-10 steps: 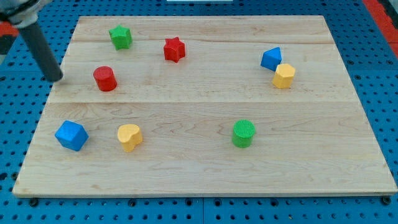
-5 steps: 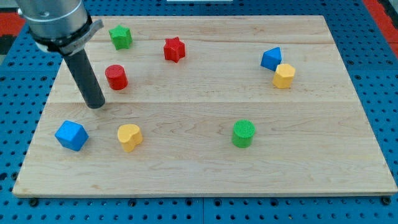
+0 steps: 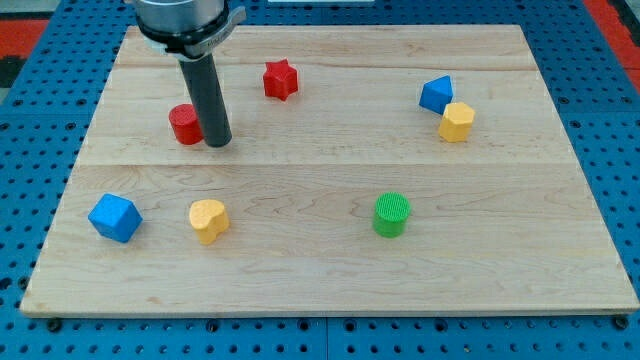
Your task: Move the red circle to the bottom side of the green star
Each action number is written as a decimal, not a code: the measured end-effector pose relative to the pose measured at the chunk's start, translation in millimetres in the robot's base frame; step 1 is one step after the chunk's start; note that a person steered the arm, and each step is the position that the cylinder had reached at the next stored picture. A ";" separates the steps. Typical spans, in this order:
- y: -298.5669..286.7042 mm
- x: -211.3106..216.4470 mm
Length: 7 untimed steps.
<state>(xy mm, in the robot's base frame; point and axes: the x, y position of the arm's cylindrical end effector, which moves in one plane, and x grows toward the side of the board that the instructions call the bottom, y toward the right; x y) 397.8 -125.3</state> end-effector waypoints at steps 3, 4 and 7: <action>27.4 19.8; 1.9 22.7; -43.6 -14.7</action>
<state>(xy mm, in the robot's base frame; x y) 383.1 -168.8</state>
